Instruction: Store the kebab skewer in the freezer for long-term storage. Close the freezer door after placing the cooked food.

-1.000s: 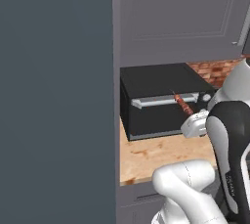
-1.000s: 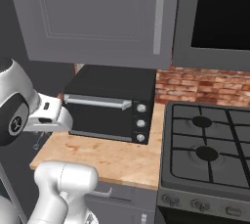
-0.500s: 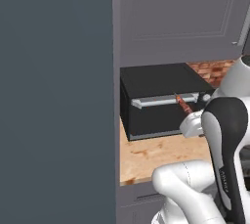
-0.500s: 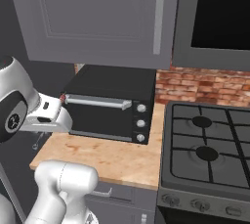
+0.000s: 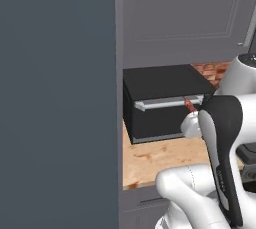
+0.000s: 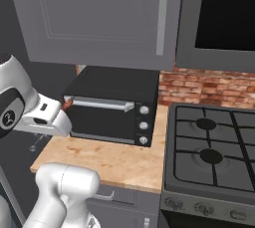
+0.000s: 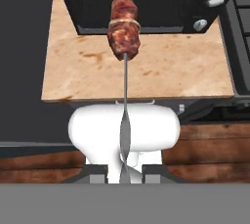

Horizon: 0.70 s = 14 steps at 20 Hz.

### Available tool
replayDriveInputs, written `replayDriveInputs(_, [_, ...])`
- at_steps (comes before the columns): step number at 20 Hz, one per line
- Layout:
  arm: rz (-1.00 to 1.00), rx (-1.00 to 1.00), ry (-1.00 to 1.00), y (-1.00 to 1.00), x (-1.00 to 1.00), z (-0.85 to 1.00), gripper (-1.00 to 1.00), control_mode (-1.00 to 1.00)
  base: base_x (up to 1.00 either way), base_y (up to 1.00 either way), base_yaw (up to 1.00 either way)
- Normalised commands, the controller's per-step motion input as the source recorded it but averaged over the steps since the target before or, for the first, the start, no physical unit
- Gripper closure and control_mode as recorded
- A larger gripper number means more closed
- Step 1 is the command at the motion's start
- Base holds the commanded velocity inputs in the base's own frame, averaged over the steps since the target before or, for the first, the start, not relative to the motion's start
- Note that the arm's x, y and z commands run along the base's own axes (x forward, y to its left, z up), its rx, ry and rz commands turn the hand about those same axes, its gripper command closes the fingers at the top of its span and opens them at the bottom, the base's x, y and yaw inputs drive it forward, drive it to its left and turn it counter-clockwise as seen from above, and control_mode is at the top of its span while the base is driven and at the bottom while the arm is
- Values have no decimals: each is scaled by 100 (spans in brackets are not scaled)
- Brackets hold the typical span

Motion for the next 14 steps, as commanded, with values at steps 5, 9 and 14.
replayDriveInputs(5, [0,0,0,0,0,0,100,-100,0,0,0])
replayDriveInputs(9, [0,0,0,0,-1,0,100,-100,0,0,0])
replayDriveInputs(14, [0,0,0,0,0,0,100,100,-30,0,0])
